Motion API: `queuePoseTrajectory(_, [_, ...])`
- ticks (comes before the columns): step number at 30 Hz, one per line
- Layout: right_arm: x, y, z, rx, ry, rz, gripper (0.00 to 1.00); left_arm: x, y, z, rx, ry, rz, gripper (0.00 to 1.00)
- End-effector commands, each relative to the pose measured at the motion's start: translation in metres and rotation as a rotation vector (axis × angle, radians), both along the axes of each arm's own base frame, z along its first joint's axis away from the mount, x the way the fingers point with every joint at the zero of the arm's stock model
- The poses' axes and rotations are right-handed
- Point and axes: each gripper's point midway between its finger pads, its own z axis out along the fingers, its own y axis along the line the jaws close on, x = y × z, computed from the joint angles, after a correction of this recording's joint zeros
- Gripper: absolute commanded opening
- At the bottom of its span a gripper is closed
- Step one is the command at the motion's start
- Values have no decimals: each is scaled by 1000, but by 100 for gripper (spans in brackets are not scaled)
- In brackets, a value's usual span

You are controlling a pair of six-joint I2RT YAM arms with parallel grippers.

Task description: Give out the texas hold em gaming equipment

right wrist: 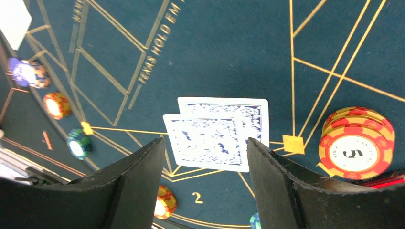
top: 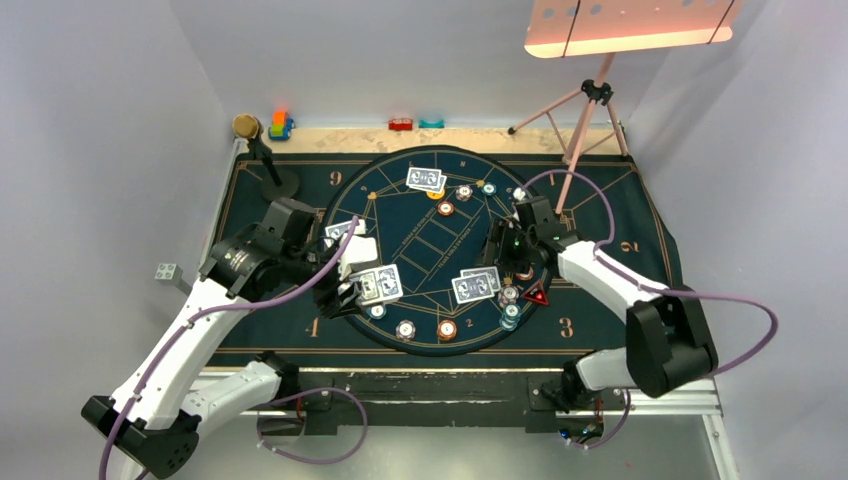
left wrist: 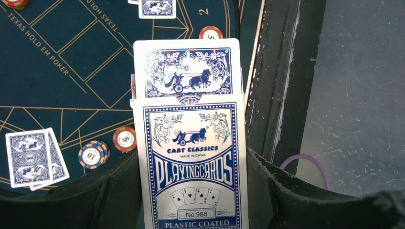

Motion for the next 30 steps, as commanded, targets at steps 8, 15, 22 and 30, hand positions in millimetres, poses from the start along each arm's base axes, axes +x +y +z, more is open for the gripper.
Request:
queuePoseTrajectory(8, [-15,89,174,312,-298,295,88,5,-8,17,-61,-42,-16,0])
queuePoseTrajectory(15, [-70,153,225,628,-284,516,92,5,-9,19,-63,-46,-15,0])
queuePoseTrajectory(22, [-95,191,218,657,-209,631,94,5,-8,20,-64,-50,-14,0])
queuePoseTrajectory(30, [-108,218,201,710,-112,689,96,5,-8,23,-66,-55,-15,0])
